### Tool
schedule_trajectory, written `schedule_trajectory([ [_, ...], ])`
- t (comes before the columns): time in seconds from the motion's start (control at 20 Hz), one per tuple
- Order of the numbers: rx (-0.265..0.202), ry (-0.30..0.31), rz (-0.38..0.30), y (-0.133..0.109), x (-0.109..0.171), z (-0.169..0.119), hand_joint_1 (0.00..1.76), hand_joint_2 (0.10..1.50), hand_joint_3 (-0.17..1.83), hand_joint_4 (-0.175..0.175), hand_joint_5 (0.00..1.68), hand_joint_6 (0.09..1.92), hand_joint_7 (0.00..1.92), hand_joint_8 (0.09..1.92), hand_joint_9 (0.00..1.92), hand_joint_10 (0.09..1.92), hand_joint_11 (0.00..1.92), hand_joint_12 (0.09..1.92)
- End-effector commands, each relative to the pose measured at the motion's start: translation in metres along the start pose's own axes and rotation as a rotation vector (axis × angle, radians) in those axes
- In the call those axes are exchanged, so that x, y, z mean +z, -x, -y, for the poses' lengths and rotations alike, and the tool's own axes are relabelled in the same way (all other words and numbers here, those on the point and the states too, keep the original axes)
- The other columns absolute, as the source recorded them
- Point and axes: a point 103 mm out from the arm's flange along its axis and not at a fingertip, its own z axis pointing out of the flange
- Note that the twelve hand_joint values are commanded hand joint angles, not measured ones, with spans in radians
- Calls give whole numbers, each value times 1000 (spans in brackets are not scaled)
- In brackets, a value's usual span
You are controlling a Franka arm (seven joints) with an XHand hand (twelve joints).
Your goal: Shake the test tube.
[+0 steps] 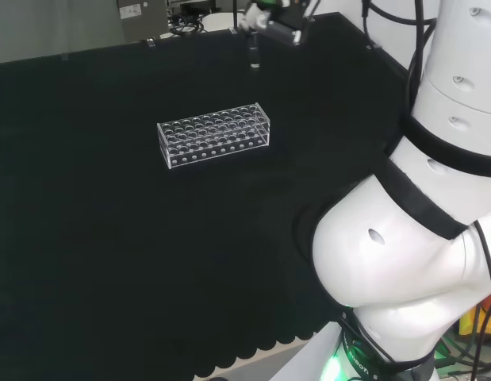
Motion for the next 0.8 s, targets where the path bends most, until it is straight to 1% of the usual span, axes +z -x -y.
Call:
schedule_trajectory([
  [0.05, 128, 41, 128, 86, -39, 9, 1433, 702, 485, -175, 1313, 310, 1491, 445, 1316, 521, 1147, 944],
  [0.3, 232, 81, 237, 138, -72, 15, 1433, 701, 486, -175, 1314, 308, 1491, 445, 1315, 521, 1146, 944],
  [0.5, 313, 101, 301, 169, -95, 19, 1433, 702, 485, -175, 1313, 311, 1493, 440, 1316, 518, 1147, 945],
  [0.65, 338, 106, 336, 182, -103, 22, 1433, 701, 485, -175, 1313, 311, 1494, 438, 1317, 517, 1147, 946],
  [0.8, 324, 107, 361, 183, -105, 22, 1433, 701, 485, -175, 1314, 311, 1494, 438, 1318, 516, 1147, 946],
])
